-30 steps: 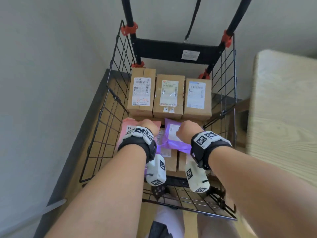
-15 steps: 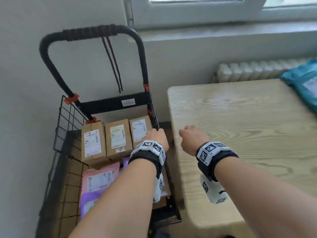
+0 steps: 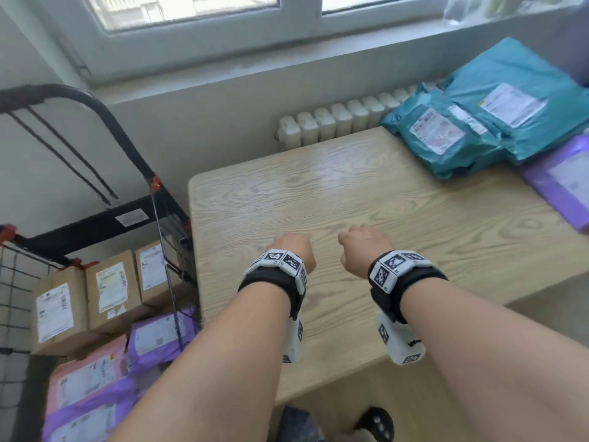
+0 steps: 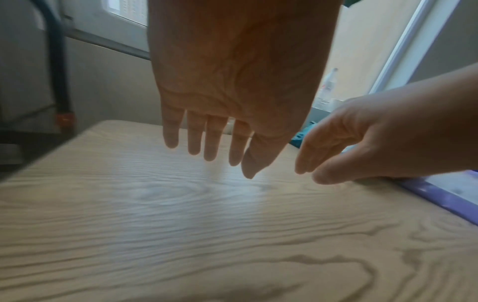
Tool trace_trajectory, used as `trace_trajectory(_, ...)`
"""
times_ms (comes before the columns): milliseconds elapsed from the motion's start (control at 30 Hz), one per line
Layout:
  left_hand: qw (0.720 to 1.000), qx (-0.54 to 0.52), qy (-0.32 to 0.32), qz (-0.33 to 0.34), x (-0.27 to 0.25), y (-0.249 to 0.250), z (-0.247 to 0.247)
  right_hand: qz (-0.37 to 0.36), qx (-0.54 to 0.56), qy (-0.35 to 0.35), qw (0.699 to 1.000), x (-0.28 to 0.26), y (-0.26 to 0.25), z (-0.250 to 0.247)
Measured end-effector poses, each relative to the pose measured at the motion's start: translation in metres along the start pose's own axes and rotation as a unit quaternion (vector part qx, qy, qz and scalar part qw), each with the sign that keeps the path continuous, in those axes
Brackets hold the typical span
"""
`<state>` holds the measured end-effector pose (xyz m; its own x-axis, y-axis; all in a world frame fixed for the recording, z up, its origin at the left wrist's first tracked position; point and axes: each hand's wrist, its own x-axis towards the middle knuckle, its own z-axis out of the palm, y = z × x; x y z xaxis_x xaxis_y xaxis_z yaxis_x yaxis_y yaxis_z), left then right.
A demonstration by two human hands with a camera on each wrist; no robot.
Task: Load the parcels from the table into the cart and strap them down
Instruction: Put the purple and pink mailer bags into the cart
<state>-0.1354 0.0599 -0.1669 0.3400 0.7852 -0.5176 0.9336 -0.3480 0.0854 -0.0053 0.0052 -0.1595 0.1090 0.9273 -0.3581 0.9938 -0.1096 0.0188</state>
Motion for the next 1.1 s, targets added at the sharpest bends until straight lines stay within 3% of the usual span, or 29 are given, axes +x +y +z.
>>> trace_trajectory(267, 0.996, 0.047, 0.027, 0.069, 0.010, 0.143, -0.003, 0.036, 0.091, -0.040, 0.994, -0.039, 0.134, 0.004)
trace_trajectory(433, 0.990, 0.069, 0.035, 0.116, 0.010, 0.217, -0.006, 0.091, 0.125, -0.023, 0.988, -0.066, 0.199, 0.006)
trace_trajectory(567, 0.984, 0.079, 0.062, 0.145, 0.016, 0.260, -0.009, 0.134, 0.135, -0.021, 0.981, -0.082, 0.239, 0.009)
trace_trajectory(767, 0.983, 0.071, 0.034, 0.165, 0.037, 0.314, 0.002, 0.176, 0.143, -0.014, 0.974, -0.092, 0.291, 0.019)
trace_trajectory(1100, 0.983, 0.030, 0.043, 0.177, 0.104, 0.400, -0.024, 0.202, 0.120, -0.003, 0.972, -0.058, 0.388, 0.004)
